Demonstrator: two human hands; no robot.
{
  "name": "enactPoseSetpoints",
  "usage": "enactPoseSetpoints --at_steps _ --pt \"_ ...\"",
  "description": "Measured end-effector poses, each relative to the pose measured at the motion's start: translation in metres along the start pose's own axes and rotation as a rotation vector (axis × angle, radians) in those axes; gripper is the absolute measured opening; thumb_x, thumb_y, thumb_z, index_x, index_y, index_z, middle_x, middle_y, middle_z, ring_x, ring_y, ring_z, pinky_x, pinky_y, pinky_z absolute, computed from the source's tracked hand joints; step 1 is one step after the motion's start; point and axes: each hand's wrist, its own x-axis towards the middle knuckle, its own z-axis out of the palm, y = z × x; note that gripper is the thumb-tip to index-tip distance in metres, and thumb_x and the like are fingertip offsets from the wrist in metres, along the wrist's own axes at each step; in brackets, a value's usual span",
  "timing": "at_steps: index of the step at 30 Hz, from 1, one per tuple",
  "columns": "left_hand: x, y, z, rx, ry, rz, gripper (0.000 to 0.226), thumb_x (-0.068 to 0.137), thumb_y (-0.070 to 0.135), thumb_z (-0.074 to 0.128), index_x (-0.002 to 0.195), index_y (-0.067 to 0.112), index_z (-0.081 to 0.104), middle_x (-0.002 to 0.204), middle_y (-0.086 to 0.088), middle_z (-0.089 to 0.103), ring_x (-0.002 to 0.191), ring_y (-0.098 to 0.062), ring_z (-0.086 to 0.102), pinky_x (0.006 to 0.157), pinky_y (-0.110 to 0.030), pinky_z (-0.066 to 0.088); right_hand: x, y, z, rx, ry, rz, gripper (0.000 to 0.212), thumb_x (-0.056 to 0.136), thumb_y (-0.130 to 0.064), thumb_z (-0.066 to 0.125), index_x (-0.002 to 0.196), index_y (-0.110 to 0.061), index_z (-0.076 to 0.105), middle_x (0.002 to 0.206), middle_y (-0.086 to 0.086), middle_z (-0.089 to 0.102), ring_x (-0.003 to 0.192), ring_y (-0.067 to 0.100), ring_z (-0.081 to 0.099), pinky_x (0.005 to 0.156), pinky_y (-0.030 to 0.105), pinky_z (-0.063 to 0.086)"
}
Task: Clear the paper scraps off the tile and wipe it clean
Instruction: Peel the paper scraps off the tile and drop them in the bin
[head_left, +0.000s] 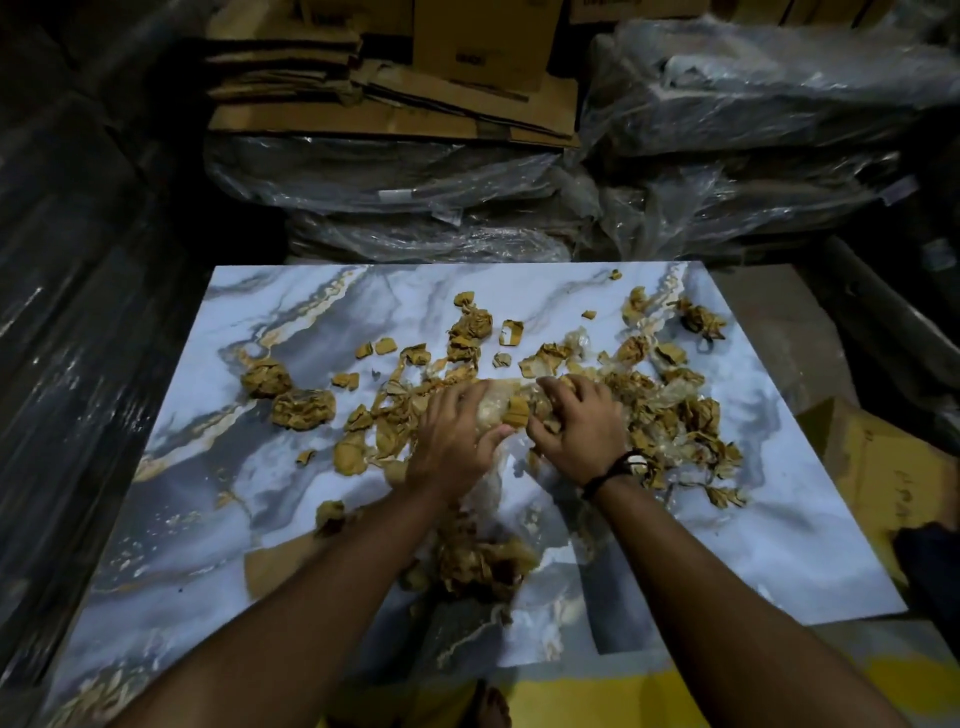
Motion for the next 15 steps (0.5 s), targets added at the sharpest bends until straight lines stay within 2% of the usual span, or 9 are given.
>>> enactPoseSetpoints --at_steps 2,4,6,8,10,12,15 --pt "0.008 -0.006 0.017 0.003 -0.099 -0.043 0.063 0.09 0.051 0.032 0.136 0.01 0.044 0.134 -0.016 0.047 0.122 -0.032 0.042 0.102 -0.044 0.036 0.007 0.007 0.007 -0.067 -0.088 0.03 0.061 0.076 -0.063 0.04 0.128 -0.034 0.054 0.126 0.005 0.057 0.118 0.031 0.046 0.09 0.045 0.039" --pt "0.011 -0.016 0.032 0.152 -0.19 -0.03 0.063 0.093 0.046 0.018 0.14 0.011 0.041 0.14 -0.019 0.042 0.131 -0.035 0.036 0.108 -0.045 0.03 0.012 0.012 0.018 -0.108 -0.165 0.031 0.058 0.078 -0.061 0.041 0.131 -0.038 0.05 0.135 0.002 0.052 0.124 0.028 0.041 0.097 0.046 0.034" --pt "0.013 -0.023 0.039 0.271 -0.295 -0.048 0.055 0.096 0.039 0.022 0.144 0.015 0.036 0.148 -0.017 0.034 0.138 -0.033 0.025 0.113 -0.043 0.022 0.013 0.015 0.027 -0.136 -0.257 0.026 0.059 0.08 -0.06 0.038 0.135 -0.04 0.045 0.144 0.0 0.045 0.131 0.028 0.035 0.104 0.05 0.029" --pt "0.017 -0.022 0.039 0.294 -0.324 -0.05 0.05 0.099 0.032 0.033 0.146 0.015 0.032 0.152 -0.014 0.028 0.142 -0.029 0.019 0.116 -0.041 0.014 0.01 0.019 0.029 -0.139 -0.288 0.041 0.065 0.079 -0.065 0.029 0.138 -0.043 0.04 0.149 -0.002 0.04 0.136 0.029 0.029 0.108 0.054 0.023" --pt "0.019 -0.016 0.031 0.228 -0.246 -0.015 0.052 0.098 0.036 0.029 0.144 0.012 0.036 0.151 -0.013 0.034 0.142 -0.027 0.023 0.117 -0.04 0.013 0.008 0.021 0.024 -0.112 -0.251 0.046 0.071 0.077 -0.074 0.022 0.141 -0.046 0.035 0.153 -0.001 0.035 0.14 0.032 0.025 0.111 0.058 0.017" --pt "0.02 -0.013 0.012 0.12 -0.077 -0.002 0.055 0.095 0.041 0.025 0.138 0.014 0.046 0.145 -0.009 0.045 0.138 -0.024 0.033 0.116 -0.041 0.016 0.012 0.016 0.009 -0.077 -0.177 0.02 0.076 0.076 -0.08 0.019 0.143 -0.047 0.031 0.154 0.001 0.033 0.141 0.035 0.023 0.112 0.061 0.013" --pt "0.02 -0.036 -0.028 0.105 0.112 -0.057 0.044 0.093 0.042 0.04 0.129 0.022 0.055 0.14 -0.006 0.05 0.133 -0.025 0.039 0.113 -0.046 0.021 0.028 -0.01 -0.012 0.001 -0.109 -0.065 0.085 0.072 -0.089 0.016 0.144 -0.047 0.03 0.154 0.005 0.032 0.142 0.035 0.021 0.112 0.061 0.015"
